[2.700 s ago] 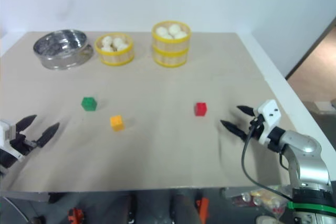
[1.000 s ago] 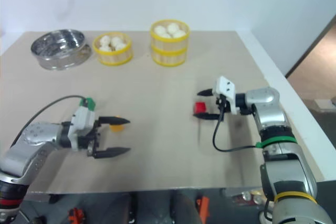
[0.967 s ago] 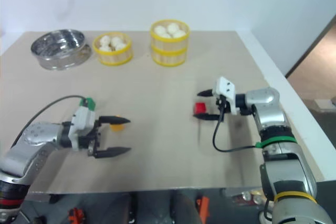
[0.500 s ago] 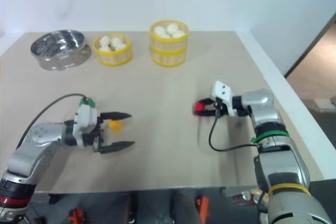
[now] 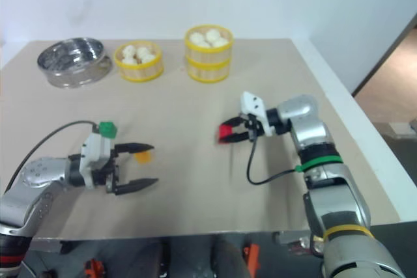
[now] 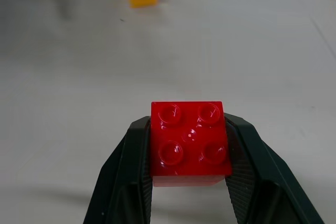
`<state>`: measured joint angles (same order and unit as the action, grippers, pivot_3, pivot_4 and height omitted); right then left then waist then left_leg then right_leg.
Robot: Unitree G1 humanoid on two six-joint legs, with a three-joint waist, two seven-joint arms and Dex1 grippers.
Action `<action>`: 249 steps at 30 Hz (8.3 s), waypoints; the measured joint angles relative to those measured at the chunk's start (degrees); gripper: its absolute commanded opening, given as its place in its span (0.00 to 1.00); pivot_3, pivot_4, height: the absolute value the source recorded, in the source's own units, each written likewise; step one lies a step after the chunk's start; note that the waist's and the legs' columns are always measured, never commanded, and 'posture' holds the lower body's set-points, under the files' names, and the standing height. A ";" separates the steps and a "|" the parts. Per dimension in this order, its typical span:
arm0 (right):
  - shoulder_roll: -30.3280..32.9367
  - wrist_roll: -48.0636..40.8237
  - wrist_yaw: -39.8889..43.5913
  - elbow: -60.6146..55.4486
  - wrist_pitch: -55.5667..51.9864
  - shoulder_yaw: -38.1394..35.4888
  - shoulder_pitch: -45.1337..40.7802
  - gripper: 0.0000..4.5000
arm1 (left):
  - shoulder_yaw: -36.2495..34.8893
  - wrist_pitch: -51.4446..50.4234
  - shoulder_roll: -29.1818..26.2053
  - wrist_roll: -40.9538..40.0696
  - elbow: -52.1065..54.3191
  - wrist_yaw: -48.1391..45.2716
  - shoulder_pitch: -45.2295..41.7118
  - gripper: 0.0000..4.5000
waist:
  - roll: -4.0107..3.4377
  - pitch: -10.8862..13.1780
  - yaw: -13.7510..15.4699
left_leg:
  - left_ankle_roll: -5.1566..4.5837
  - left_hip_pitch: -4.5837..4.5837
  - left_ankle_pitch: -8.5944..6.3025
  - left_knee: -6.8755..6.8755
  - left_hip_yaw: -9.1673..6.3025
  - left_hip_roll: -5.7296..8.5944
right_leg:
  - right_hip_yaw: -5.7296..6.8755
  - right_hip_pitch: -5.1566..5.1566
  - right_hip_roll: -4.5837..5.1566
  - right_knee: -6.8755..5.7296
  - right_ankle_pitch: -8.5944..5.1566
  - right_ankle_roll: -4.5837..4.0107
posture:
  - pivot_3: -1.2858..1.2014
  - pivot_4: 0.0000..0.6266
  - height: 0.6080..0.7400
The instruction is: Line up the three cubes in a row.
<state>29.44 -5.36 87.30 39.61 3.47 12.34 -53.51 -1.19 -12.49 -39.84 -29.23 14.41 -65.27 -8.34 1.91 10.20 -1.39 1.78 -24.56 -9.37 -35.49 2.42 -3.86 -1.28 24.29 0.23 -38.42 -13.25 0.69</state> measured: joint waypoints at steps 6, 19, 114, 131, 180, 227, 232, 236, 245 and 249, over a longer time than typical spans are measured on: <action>-1.19 0.15 0.03 -0.45 -1.31 2.54 0.17 0.28 | -0.38 -0.07 0.00 -0.02 0.02 0.31 0.89 1.00 | 0.00 0.00 0.15 | 0.00 -0.03 0.00 -0.01 0.03 0.01 | -0.01 0.01 0.03 0.01 -0.01 0.02 | 0.52 0.24 1.00; -3.53 1.78 -0.06 5.74 -0.67 3.78 -0.99 0.28 | -0.39 -0.11 0.00 0.05 0.60 1.37 1.33 1.00 | 0.00 0.00 0.12 | 0.00 -0.01 0.00 0.00 0.02 0.00 | 0.00 0.03 0.00 -0.03 -0.02 -0.01 | 0.52 0.24 1.00; -0.28 -12.60 -19.89 -33.57 -14.81 -5.84 11.52 1.00 | -13.51 -11.96 5.34 7.83 -11.38 34.78 -5.58 0.29 | 0.08 -0.01 0.13 | 0.05 -0.16 0.00 0.03 -0.04 0.02 | 0.09 0.12 0.03 0.12 0.07 0.00 | 0.52 0.24 1.00; 0.25 -10.80 -18.92 -29.07 -11.04 -5.63 8.51 1.00 | 10.89 -6.54 0.76 8.30 -16.33 -3.65 -24.70 0.29 | 0.06 -0.01 0.03 | 0.00 -0.42 -0.03 0.04 -0.05 0.02 | 0.04 0.40 -0.08 0.13 -0.02 0.16 | 0.52 0.24 1.00; 3.31 -10.06 -19.96 -30.01 -10.78 -5.76 11.07 1.00 | 18.36 -10.44 6.91 20.28 -21.10 -5.29 -30.70 1.00 | 0.06 -0.01 0.08 | -0.02 -0.48 -0.01 -0.47 -0.05 0.03 | -0.08 0.61 -0.10 -0.60 -0.05 0.09 | 0.52 0.24 1.00; 2.47 -8.91 -18.79 -29.67 -10.25 -4.01 11.05 1.00 | -8.36 -5.42 -0.98 2.30 -17.60 0.12 -10.90 1.00 | 0.06 0.00 0.14 | -0.01 -0.52 -0.01 -0.46 0.01 0.01 | -0.07 0.68 -0.04 -0.61 -0.04 0.07 | 0.52 0.24 1.00; 2.75 -9.67 -17.34 -30.00 -11.40 -4.01 11.26 1.00 | -5.68 -5.11 -2.23 2.89 -16.87 -3.15 -9.48 1.00 | 0.06 -0.01 0.12 | 0.00 -0.52 -0.01 -0.43 0.00 0.00 | -0.06 0.70 -0.06 -0.61 -0.06 0.03 | 0.52 0.24 1.00; 2.75 -10.85 -15.60 -31.23 -13.34 -3.72 12.31 1.00 | -1.58 -1.84 -2.52 6.64 -20.14 -5.49 -10.60 1.00 | 0.06 0.00 0.16 | 0.00 -0.52 -0.01 -0.46 0.01 0.01 | -0.06 0.70 -0.06 -0.62 -0.05 0.02 | 0.52 0.24 1.00; 2.88 -10.25 -15.97 -31.62 -13.10 -3.73 12.45 1.00 | 2.21 4.75 -1.06 11.09 -30.36 -7.95 -17.52 1.00 | 0.06 0.00 0.13 | -0.01 -0.54 -0.01 -0.46 0.02 0.01 | -0.06 0.71 -0.06 -0.61 -0.06 0.04 | 0.52 0.24 1.00; 3.15 -10.07 -16.24 -31.82 -13.08 -3.73 12.67 1.00 | 3.61 5.74 0.09 11.81 -33.06 -9.29 -19.49 1.00 | 0.06 -0.01 0.15 | -0.01 -0.54 -0.01 -0.46 0.01 0.01 | -0.06 0.71 -0.07 -0.62 -0.06 0.04 | 0.52 0.24 1.00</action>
<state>32.59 -15.44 71.07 7.79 -9.61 8.61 -40.84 2.41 -6.75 -39.75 -17.42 -18.64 -74.56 -27.83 1.97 10.19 -1.24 1.77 -25.10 -9.38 -35.95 2.43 -3.85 -1.34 25.00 0.16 -39.03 -13.31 0.73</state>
